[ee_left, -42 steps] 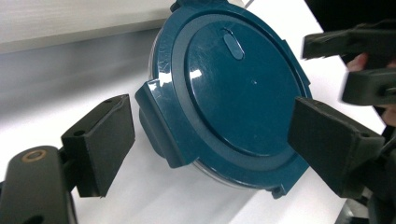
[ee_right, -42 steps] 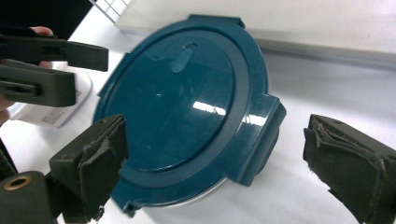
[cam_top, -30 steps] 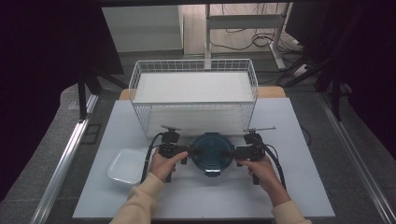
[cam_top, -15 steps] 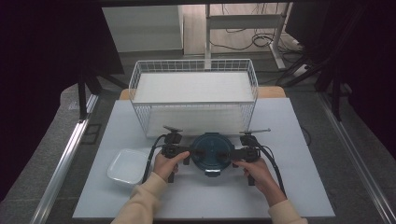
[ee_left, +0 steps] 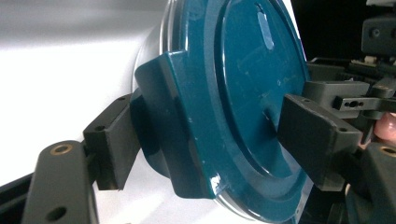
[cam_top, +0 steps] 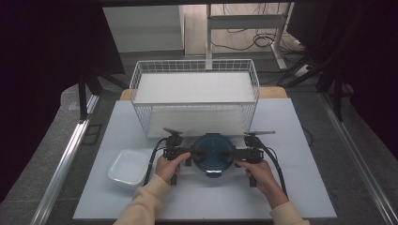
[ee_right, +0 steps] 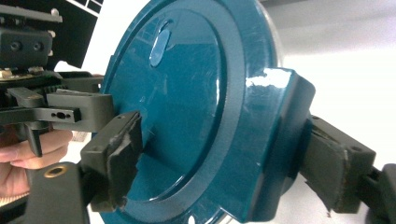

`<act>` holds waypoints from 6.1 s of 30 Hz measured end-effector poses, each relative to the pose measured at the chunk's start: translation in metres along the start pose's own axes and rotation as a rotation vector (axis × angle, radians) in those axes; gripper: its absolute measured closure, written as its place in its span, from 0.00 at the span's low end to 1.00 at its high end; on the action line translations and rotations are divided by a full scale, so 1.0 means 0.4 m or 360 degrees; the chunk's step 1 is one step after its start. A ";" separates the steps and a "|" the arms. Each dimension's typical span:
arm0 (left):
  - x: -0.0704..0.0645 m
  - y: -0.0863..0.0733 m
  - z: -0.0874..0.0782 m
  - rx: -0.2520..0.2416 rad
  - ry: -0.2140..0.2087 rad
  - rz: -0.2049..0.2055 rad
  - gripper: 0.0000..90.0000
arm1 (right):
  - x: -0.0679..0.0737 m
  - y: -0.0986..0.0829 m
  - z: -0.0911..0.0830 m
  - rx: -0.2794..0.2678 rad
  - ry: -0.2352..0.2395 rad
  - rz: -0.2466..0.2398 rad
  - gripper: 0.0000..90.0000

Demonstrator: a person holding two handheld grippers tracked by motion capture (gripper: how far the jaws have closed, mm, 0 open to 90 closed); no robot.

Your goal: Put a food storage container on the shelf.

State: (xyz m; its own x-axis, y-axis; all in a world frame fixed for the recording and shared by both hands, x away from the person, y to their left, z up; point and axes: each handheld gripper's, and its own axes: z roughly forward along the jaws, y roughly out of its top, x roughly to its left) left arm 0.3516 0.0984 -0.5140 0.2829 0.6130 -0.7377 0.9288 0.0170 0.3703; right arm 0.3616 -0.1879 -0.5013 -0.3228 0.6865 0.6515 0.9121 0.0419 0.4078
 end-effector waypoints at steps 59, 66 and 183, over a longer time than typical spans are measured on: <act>-0.107 -0.064 -0.101 -0.0183 -0.0030 0.0222 0.42 | 0.097 -0.028 -0.128 -0.0196 -0.0014 -0.0291 0.38; -0.124 -0.064 -0.117 -0.0214 -0.0032 0.0252 0.42 | 0.117 -0.026 -0.144 -0.0214 -0.0017 -0.0347 0.38; -0.258 0.333 -0.443 -0.0412 -0.0067 0.0299 0.43 | 0.417 0.378 -0.241 -0.0348 0.0084 -0.0568 0.42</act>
State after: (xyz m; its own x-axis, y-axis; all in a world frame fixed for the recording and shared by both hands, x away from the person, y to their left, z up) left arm 0.4038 0.1773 -0.2883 0.4585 0.5912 -0.6635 0.7691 0.1101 0.6296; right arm 0.4213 -0.1371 -0.2692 -0.6266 0.6184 0.4743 0.6673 0.1114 0.7364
